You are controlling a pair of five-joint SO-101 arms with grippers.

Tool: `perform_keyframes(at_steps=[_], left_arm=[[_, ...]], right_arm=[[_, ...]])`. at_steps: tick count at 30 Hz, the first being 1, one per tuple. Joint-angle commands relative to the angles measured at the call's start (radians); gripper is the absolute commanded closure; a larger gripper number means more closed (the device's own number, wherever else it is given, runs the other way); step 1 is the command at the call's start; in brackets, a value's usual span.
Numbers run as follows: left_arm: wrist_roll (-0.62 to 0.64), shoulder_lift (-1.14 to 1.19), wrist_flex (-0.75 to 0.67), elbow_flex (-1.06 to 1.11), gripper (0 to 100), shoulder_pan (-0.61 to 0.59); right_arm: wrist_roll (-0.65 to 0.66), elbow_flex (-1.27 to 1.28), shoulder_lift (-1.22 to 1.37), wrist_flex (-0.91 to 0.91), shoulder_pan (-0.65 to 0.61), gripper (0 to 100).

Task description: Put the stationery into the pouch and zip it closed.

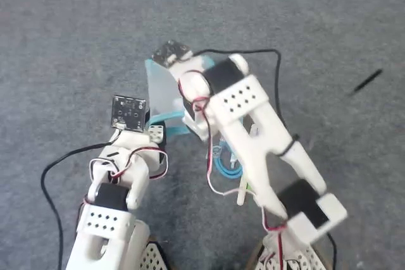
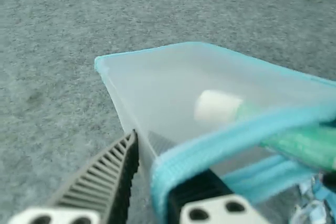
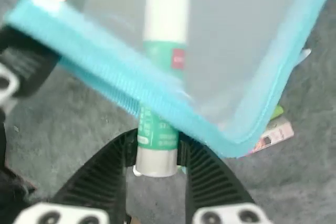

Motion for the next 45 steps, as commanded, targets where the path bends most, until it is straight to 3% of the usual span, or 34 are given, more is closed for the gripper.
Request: perform_keyframes(at_steps=[1,4,14,24,28,34,45], left_arm=[[-0.014,0.008,-0.023,-0.012,99,0.015],[-0.014,0.008,-0.023,-0.012,99,0.014],[-0.014,0.008,-0.023,-0.013,99,0.005],[-0.005,0.008,-0.021,-0.035,99,-0.11],[0.029,0.008,0.032,-0.073,99,-0.186],[0.044,0.008,0.054,-0.097,99,-0.249],[0.043,0.008,0.052,-0.087,99,-0.25]], right_arm=[[-0.061,-0.175,0.074,-0.013,0.015,85.0],[-0.068,-0.241,0.09,-0.012,0.015,77.9],[-0.012,-0.241,-0.117,0.054,0.001,77.8],[0.063,0.224,-0.564,0.031,0.033,77.8],[0.057,0.546,-0.631,-0.104,0.153,77.8],[0.005,0.844,-0.575,-0.343,0.325,77.8],[-0.186,0.799,-0.232,-0.601,0.404,77.9]])
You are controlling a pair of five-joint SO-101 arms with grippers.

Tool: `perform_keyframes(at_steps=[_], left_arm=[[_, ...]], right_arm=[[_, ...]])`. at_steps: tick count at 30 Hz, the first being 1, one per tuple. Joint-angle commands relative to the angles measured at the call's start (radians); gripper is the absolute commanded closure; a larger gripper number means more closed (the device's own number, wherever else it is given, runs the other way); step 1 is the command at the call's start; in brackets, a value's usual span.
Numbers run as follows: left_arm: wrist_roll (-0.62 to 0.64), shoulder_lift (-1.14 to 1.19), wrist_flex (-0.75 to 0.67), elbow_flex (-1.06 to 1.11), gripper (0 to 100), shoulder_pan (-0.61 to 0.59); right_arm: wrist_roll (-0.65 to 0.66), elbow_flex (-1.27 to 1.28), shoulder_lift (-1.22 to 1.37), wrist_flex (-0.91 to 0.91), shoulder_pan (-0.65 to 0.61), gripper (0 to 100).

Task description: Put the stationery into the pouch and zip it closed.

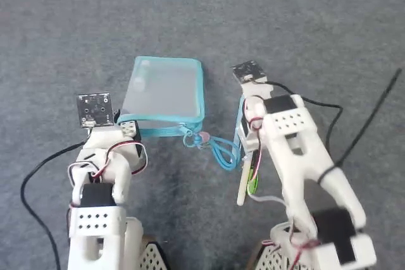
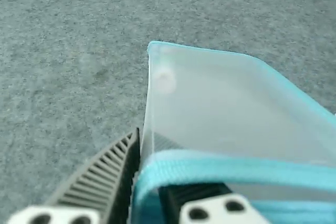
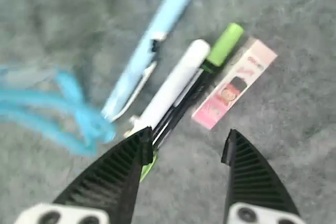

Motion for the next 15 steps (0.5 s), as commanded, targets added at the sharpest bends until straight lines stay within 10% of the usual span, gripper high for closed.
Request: perform_keyframes(at_steps=[1,15], left_arm=[[0.018,-0.005,0.0,-0.056,99,-0.008],[0.018,-0.005,0.0,-0.056,99,-0.006]], right_arm=[[-0.068,-0.06,0.071,-0.07,0.077,77.9],[-0.12,-0.066,0.243,-0.171,0.108,79.8]])
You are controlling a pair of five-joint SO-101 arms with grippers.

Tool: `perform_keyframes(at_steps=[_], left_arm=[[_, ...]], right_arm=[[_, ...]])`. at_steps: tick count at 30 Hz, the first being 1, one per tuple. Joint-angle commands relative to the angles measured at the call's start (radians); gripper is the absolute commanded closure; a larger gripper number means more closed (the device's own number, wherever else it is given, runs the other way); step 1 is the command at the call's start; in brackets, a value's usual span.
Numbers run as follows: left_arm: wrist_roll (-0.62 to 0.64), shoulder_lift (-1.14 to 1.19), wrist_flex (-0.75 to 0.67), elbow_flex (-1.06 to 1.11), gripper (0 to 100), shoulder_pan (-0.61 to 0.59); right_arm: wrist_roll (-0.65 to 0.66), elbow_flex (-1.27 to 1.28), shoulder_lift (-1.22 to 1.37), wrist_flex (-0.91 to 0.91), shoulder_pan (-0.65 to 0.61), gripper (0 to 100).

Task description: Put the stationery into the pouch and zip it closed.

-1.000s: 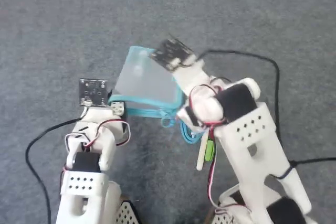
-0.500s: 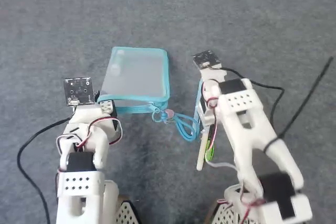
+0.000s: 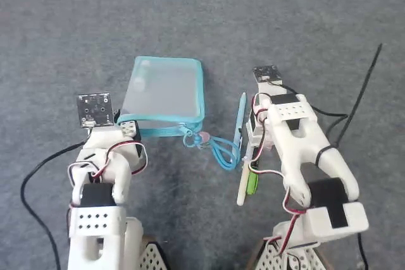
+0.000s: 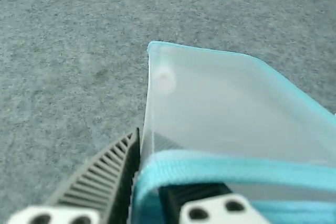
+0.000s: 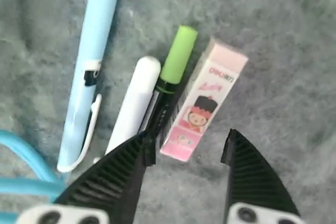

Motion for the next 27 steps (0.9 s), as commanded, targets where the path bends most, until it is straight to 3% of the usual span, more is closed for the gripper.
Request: perform_keyframes(at_steps=[1,6,12,19,23,27], left_arm=[[0.018,-0.005,0.0,-0.056,99,-0.006],[0.018,-0.005,0.0,-0.056,99,-0.006],[0.018,-0.005,0.0,-0.056,99,-0.006],[0.018,-0.002,-0.002,-0.056,99,-0.005],[0.018,0.002,-0.002,-0.05,99,0.029],[0.018,-0.005,-0.04,-0.005,99,0.141]], right_arm=[[-0.014,-0.054,0.016,-0.012,0.012,82.2],[-0.014,-0.051,0.021,-0.012,0.021,93.5],[0.006,-0.068,-0.015,0.059,0.09,94.5],[0.13,-0.074,-0.314,0.22,0.142,94.5],[0.224,-0.083,-0.536,0.329,0.085,99.5],[0.278,-0.095,-0.716,0.46,-0.058,99.1]])
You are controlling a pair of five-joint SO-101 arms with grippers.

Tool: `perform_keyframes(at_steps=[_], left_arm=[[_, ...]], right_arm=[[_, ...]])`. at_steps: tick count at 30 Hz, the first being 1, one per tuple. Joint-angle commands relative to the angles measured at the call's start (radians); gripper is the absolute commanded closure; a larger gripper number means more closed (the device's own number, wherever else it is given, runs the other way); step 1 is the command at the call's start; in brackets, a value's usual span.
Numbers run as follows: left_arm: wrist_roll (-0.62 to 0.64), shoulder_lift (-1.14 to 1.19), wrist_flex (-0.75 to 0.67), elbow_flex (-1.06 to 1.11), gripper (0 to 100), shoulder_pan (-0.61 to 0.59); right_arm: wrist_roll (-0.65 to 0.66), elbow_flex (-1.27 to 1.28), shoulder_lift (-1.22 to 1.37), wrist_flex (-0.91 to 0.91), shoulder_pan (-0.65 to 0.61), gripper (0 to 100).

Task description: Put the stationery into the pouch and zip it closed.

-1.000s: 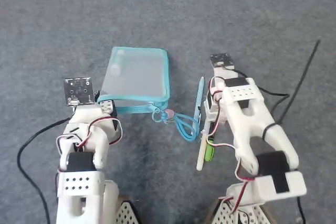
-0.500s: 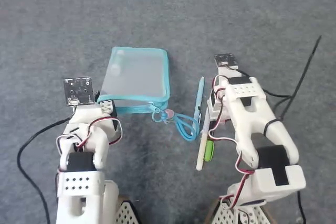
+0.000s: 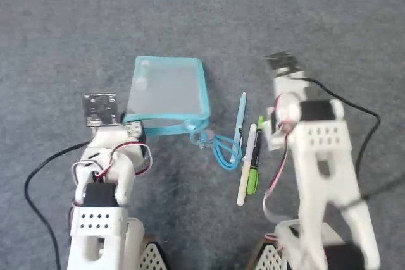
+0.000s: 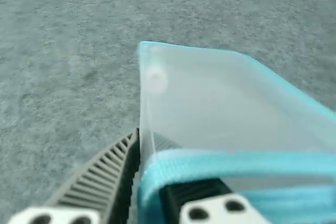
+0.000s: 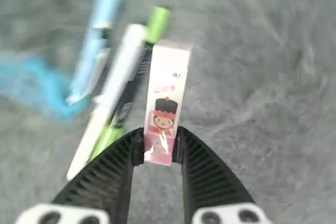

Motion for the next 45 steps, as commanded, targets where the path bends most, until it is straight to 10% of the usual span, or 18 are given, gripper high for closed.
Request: perform_keyframes(at_steps=[1,11,45], left_arm=[[0.018,-0.005,-0.057,0.007,99,0.118],[0.018,-0.003,-0.086,0.025,99,0.16],[-0.06,-0.005,-0.081,0.041,99,0.249]], right_arm=[[0.066,-0.094,-0.237,0.157,-0.17,99.1],[0.129,-0.276,-0.171,0.302,-0.564,99.1],[-0.055,-0.861,0.492,0.274,-0.533,98.9]])
